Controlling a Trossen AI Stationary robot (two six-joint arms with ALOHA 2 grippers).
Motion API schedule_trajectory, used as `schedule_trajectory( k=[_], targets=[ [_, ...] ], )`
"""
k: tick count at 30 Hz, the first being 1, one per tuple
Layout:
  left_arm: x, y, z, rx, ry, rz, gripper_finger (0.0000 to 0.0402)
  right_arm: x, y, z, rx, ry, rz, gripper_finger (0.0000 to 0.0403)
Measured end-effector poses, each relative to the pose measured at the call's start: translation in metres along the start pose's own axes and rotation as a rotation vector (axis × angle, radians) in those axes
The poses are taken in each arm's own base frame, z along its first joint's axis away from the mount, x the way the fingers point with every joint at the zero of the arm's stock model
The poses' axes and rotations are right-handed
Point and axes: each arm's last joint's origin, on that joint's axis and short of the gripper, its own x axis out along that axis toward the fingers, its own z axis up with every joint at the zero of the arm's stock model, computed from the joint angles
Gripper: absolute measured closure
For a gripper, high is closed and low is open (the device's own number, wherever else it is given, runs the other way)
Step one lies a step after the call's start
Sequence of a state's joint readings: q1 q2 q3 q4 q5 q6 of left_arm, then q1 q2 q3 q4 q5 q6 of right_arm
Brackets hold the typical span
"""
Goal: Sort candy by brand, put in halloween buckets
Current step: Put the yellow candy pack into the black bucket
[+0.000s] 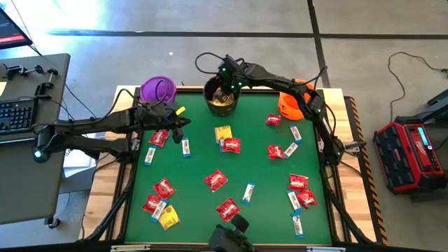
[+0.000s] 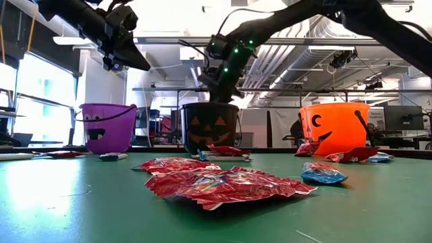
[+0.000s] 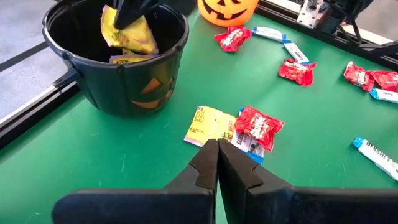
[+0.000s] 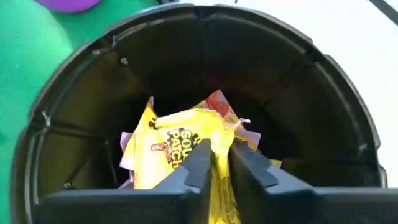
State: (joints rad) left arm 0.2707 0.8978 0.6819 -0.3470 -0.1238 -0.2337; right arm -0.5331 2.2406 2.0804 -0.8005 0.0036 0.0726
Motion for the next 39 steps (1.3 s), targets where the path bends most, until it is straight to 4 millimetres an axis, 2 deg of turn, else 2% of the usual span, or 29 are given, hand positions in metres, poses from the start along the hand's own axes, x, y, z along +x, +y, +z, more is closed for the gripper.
schedule_trajectory(
  k=[7, 12, 17, 20, 23, 25, 29, 33, 36, 39],
  targets=[
    [0.000, 0.000, 0.000, -0.001, 0.000, 0.000, 0.0401, -0.006, 0.000, 0.002, 0.007, -0.010, -0.001, 0.0249],
    [0.000, 0.000, 0.000, -0.018, 0.000, 0.002, 0.0401, -0.036, 0.003, 0.006, -0.006, -0.037, 0.013, 0.0225],
    [0.000, 0.000, 0.000, -0.021, 0.000, 0.002, 0.0401, -0.070, 0.013, 0.007, -0.005, -0.056, 0.023, 0.0261],
    [0.000, 0.000, 0.000, -0.024, 0.001, 0.002, 0.0401, -0.089, 0.024, 0.007, -0.010, -0.072, 0.053, 0.0307],
    [0.000, 0.000, 0.000, -0.025, 0.000, 0.002, 0.0401, -0.095, 0.039, 0.002, -0.037, -0.038, 0.142, 0.0363],
    [0.000, 0.000, 0.000, -0.025, 0.000, 0.003, 0.0401, -0.095, 0.052, -0.003, -0.061, -0.006, 0.190, 0.0392],
    [0.000, 0.000, 0.000, -0.019, 0.001, 0.004, 0.0401, -0.097, 0.079, -0.007, -0.113, -0.014, 0.159, 0.0393],
    [0.000, 0.000, 0.000, -0.018, 0.001, 0.007, 0.0401, -0.097, 0.097, -0.011, -0.099, -0.043, 0.132, 0.0400],
    [0.000, 0.000, 0.000, -0.018, -0.002, 0.018, 0.0401, -0.082, 0.109, -0.018, -0.068, -0.056, 0.194, 0.0402],
    [0.000, 0.001, 0.000, -0.010, -0.002, 0.019, 0.0401, -0.060, 0.123, -0.034, -0.036, -0.021, 0.283, 0.0402]
  ],
)
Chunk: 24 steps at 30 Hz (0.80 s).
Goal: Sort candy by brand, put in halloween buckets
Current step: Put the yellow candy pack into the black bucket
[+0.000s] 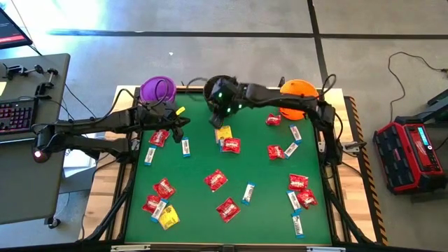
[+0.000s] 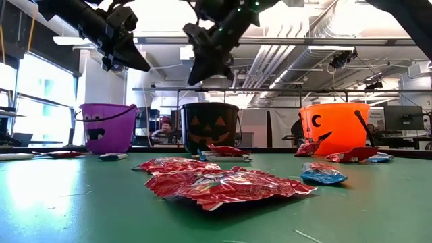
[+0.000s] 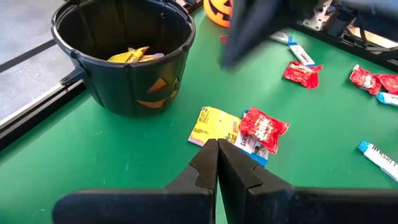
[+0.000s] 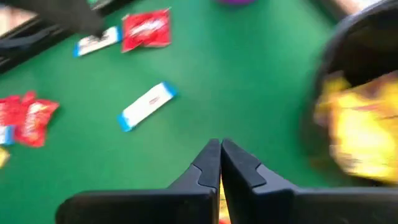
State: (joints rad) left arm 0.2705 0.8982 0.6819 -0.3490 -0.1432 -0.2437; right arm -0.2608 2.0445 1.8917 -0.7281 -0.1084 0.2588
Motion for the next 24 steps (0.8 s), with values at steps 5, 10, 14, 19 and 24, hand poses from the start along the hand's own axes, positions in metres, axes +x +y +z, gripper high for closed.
schedule_trajectory(
  k=[5, 10, 14, 19, 24],
  targets=[
    [0.000, 0.000, 0.000, 0.002, 0.002, 0.000, 0.0401, 0.005, 0.013, -0.026, 0.064, 0.000, 0.018, 0.0403],
    [0.000, 0.000, 0.000, 0.002, -0.001, -0.002, 0.0401, -0.012, 0.020, -0.055, 0.154, -0.088, 0.012, 0.0403],
    [0.000, 0.000, 0.000, 0.003, -0.002, -0.002, 0.0401, -0.015, 0.020, -0.084, 0.229, -0.144, 0.016, 0.0403],
    [0.000, -0.001, 0.000, 0.003, -0.003, -0.004, 0.0401, 0.000, 0.018, -0.111, 0.255, -0.186, -0.007, 0.0400],
    [0.000, -0.001, 0.000, 0.002, -0.003, -0.005, 0.0401, 0.022, 0.006, -0.122, 0.302, -0.144, -0.070, 0.0350]
  ],
)
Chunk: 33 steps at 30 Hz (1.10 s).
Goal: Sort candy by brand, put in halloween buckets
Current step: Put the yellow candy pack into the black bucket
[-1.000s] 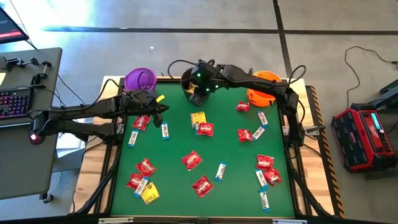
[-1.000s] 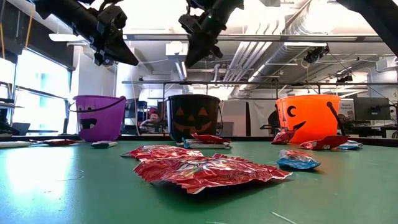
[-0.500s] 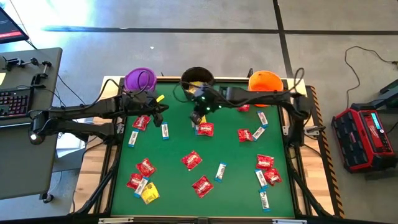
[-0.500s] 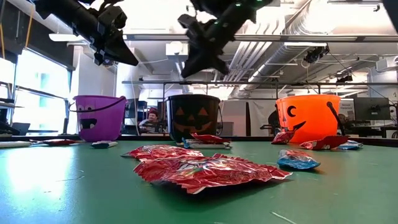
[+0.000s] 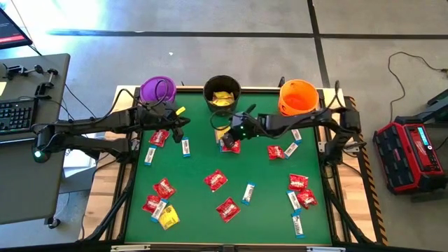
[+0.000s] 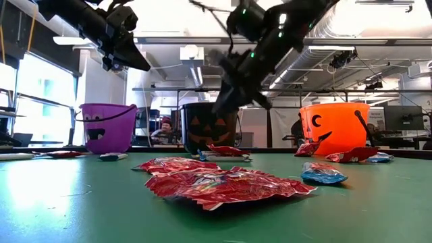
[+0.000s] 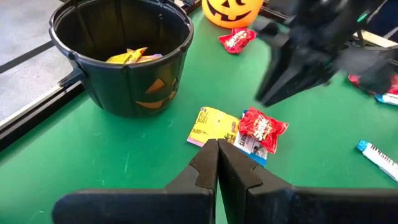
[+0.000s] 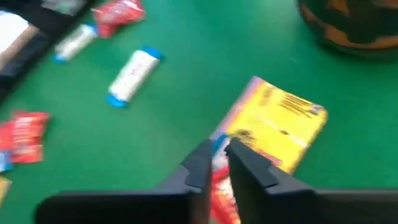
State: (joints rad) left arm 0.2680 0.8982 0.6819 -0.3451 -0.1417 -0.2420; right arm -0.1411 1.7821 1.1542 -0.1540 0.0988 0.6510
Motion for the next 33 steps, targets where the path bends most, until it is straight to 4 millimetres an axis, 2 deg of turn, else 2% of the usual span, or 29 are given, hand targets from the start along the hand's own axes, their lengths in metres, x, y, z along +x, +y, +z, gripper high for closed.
schedule_trajectory(
  k=[5, 9, 15, 22, 25, 27, 33],
  targets=[
    [0.000, 0.000, 0.000, -0.019, 0.001, 0.000, 0.0401, 0.022, -0.016, 0.001, 0.048, -0.025, -0.088, 0.0267],
    [0.000, 0.000, 0.000, -0.018, 0.002, 0.000, 0.0401, 0.043, -0.029, -0.004, 0.056, -0.025, -0.151, 0.0225],
    [0.000, 0.000, 0.000, -0.018, 0.002, 0.001, 0.0401, 0.064, -0.038, -0.009, 0.086, -0.054, -0.165, 0.0215],
    [0.000, 0.000, 0.000, -0.017, 0.003, 0.002, 0.0401, 0.078, -0.044, -0.017, 0.115, -0.045, -0.193, 0.0215],
    [0.000, 0.000, 0.000, -0.016, 0.004, 0.002, 0.0401, 0.079, -0.043, -0.021, 0.106, -0.035, -0.214, 0.0228],
    [0.000, 0.000, -0.001, -0.016, 0.007, 0.003, 0.0401, 0.079, -0.042, -0.024, 0.098, -0.028, -0.237, 0.0252],
    [0.000, 0.000, -0.001, -0.015, 0.011, 0.004, 0.0401, 0.079, -0.042, -0.026, 0.101, -0.007, -0.232, 0.0379]
  ],
)
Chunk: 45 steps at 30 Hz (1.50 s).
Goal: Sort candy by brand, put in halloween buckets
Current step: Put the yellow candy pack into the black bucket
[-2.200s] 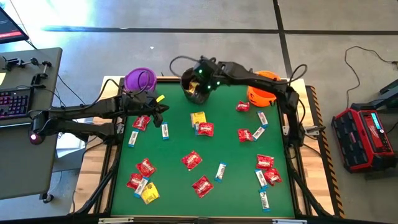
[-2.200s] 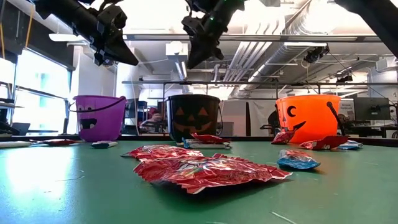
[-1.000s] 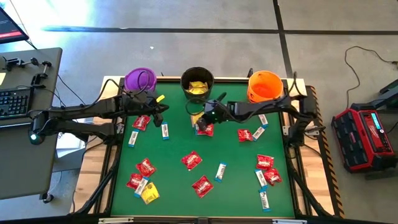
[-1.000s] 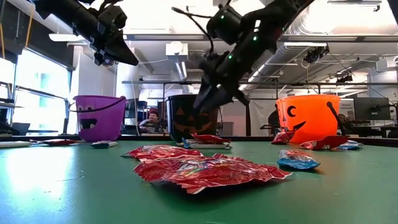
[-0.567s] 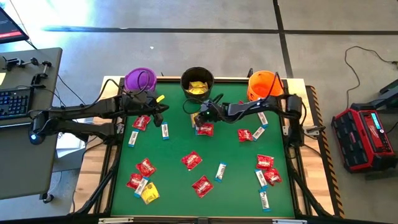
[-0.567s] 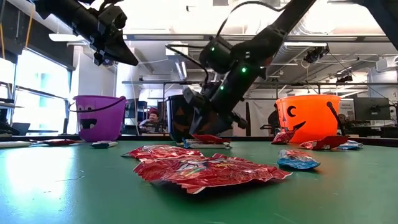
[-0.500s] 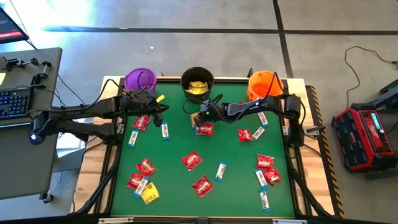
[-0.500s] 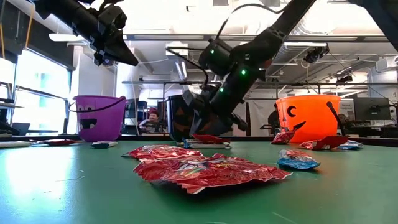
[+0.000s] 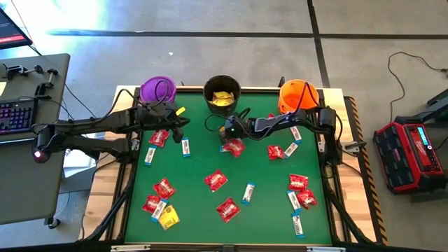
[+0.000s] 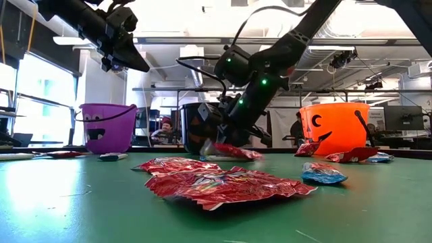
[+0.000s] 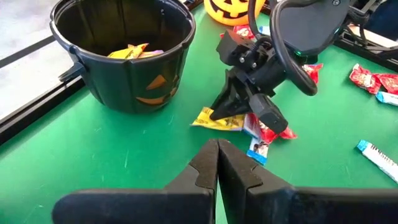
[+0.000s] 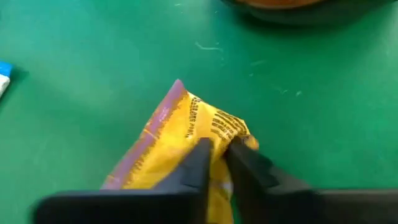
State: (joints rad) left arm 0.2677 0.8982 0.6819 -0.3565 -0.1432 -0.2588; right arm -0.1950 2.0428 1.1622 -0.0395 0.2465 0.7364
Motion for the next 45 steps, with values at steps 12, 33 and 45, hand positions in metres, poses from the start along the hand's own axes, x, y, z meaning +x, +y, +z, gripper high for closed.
schedule_trajectory(
  k=[12, 33, 45],
  targets=[
    [0.000, 0.001, -0.002, 0.003, 0.019, 0.006, 0.0401, -0.038, 0.006, 0.019, -0.046, -0.039, 0.055, 0.0400],
    [0.000, 0.001, -0.002, 0.001, 0.013, 0.029, 0.0401, -0.085, 0.011, 0.134, -0.066, -0.425, -0.051, 0.0403],
    [0.000, 0.002, -0.002, -0.007, 0.007, 0.052, 0.0401, -0.042, -0.013, 0.186, 0.013, -0.194, -0.155, 0.0403]
  ],
)
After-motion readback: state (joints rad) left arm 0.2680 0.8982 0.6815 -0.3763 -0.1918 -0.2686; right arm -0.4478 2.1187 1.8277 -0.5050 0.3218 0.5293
